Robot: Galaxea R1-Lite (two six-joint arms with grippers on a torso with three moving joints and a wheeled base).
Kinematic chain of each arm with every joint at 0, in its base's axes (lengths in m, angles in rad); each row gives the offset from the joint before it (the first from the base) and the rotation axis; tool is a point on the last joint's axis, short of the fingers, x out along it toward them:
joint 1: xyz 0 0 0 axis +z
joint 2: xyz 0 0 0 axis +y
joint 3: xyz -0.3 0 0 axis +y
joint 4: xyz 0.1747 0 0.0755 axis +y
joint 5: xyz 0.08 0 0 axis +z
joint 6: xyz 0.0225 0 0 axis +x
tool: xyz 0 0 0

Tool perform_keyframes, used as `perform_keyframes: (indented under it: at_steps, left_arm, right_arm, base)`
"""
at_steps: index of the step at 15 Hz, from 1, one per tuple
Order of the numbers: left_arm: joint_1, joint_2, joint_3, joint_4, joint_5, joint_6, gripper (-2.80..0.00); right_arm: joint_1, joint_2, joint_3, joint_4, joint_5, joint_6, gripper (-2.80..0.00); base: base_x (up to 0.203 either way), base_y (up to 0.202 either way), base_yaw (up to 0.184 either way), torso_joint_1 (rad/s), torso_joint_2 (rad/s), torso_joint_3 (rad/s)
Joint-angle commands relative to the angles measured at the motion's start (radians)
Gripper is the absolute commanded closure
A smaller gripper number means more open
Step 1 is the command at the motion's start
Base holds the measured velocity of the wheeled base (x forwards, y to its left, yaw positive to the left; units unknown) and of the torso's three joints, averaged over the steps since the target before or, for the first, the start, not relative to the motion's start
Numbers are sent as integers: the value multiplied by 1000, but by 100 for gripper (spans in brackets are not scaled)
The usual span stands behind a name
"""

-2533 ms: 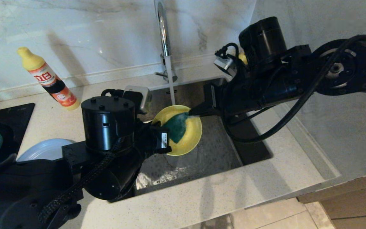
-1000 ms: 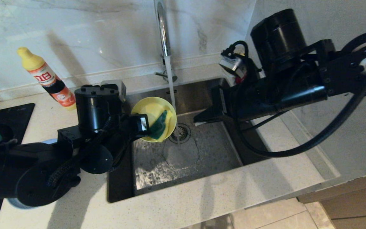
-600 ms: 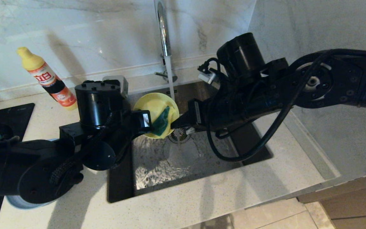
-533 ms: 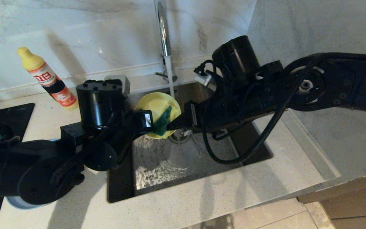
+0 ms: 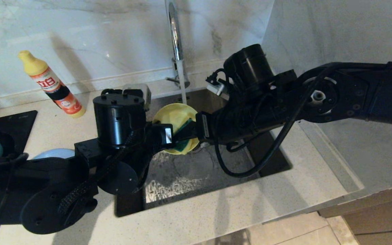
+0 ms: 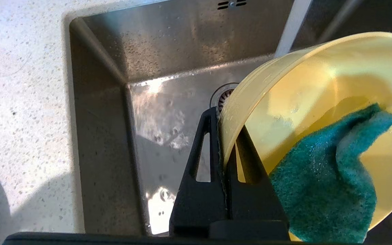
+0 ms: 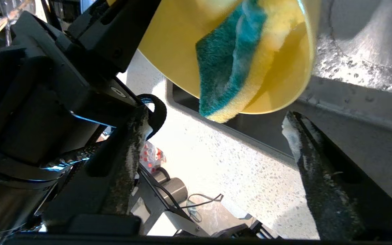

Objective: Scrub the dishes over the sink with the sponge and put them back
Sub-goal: Wipe the bowl

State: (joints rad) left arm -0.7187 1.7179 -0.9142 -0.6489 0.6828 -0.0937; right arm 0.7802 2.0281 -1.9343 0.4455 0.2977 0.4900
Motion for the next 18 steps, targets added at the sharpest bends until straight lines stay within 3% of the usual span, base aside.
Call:
perform_keyframes:
  at_steps: [1, 7, 12, 18]
  left_arm:
    - [-2, 6, 11, -6, 30, 0, 0]
    - [20, 70, -39, -95, 148, 6, 0]
    - [25, 78, -38, -143, 170, 5, 0]
    - [93, 51, -54, -140, 159, 3, 0]
  right_arm:
    - [-1, -6, 1, 3, -3, 4, -280]
    - [5, -34, 20, 7, -3, 9, -280]
    - [5, -5, 20, 2, -2, 7, -280]
    - [-25, -16, 43, 8, -3, 9, -280]
  base:
    - [0, 0, 0, 0, 0, 0]
    - [0, 0, 0, 0, 0, 0]
    - [0, 0, 0, 0, 0, 0]
    - [0, 0, 0, 0, 0, 0]
